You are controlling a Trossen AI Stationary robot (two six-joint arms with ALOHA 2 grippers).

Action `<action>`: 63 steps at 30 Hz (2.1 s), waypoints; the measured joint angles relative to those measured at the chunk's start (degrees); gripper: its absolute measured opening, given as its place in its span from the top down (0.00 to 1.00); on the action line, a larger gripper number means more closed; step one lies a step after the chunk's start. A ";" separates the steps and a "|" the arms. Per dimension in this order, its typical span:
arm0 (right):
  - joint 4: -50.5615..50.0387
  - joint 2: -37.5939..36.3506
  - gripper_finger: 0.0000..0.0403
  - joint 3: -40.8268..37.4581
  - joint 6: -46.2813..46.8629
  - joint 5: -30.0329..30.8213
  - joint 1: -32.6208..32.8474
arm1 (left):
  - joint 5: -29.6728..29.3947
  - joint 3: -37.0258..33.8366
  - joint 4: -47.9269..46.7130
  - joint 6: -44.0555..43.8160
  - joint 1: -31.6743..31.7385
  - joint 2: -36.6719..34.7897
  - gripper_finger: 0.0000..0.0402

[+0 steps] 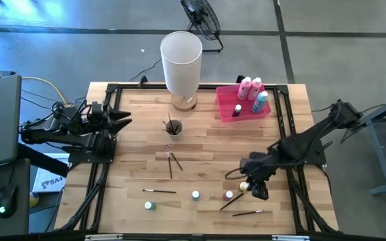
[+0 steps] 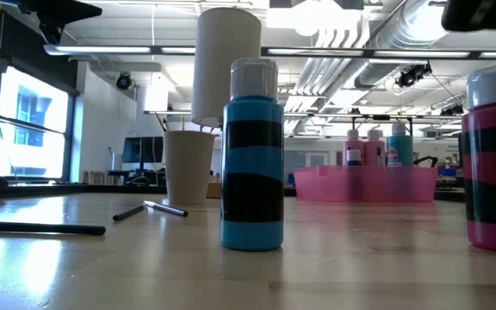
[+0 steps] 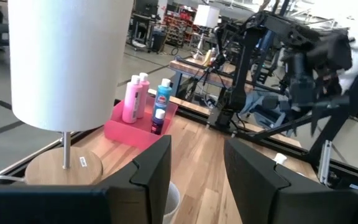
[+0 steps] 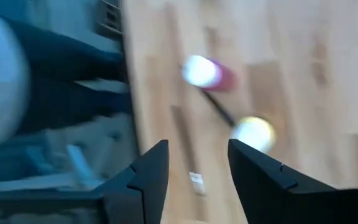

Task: Pick & Place Paint Supplies
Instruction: Put the small yellow paint bottle into the pink bin

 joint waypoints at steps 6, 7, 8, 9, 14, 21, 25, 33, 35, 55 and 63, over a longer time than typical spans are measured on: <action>-5.24 4.57 0.60 -0.02 -5.83 4.22 0.05 | -1.15 0.00 -0.93 -0.01 0.00 -0.02 0.64; -5.10 5.13 0.60 -0.02 -6.33 4.47 -0.02 | -1.16 0.01 -1.34 -0.01 0.00 -0.01 0.64; -4.91 5.79 0.60 -0.02 -6.94 4.53 -0.12 | -1.19 0.00 -1.85 -0.01 0.00 -0.02 0.64; -4.86 6.32 0.60 -0.02 -7.39 4.46 -0.15 | -1.24 0.00 -2.22 -0.07 -0.01 -0.01 0.64; -4.91 7.78 0.60 -0.02 -8.91 4.46 -0.15 | -1.28 0.01 -4.00 -1.88 -0.01 0.00 0.64; -4.92 8.36 0.60 -0.02 -8.95 5.01 -0.15 | -1.28 0.02 -4.73 -2.80 0.00 0.00 0.64; -3.55 8.55 0.60 -0.90 -8.93 4.93 0.03 | -1.28 0.01 -4.72 -2.80 -0.02 0.00 0.64; -1.40 8.55 0.60 -4.07 -8.82 4.80 0.37 | -1.27 0.02 -4.72 -2.80 -0.02 0.00 0.64; -1.16 8.55 0.60 -4.44 -8.78 4.81 0.37 | -1.27 0.02 -4.72 -2.80 -0.01 -0.01 0.64; 1.35 8.57 0.60 -4.48 -10.05 4.64 0.35 | -1.26 0.02 -4.72 -2.80 0.00 -0.01 0.64; 1.59 12.14 0.60 -4.46 -10.42 2.99 0.93 | -1.24 0.02 -4.72 -2.80 0.00 -0.01 0.64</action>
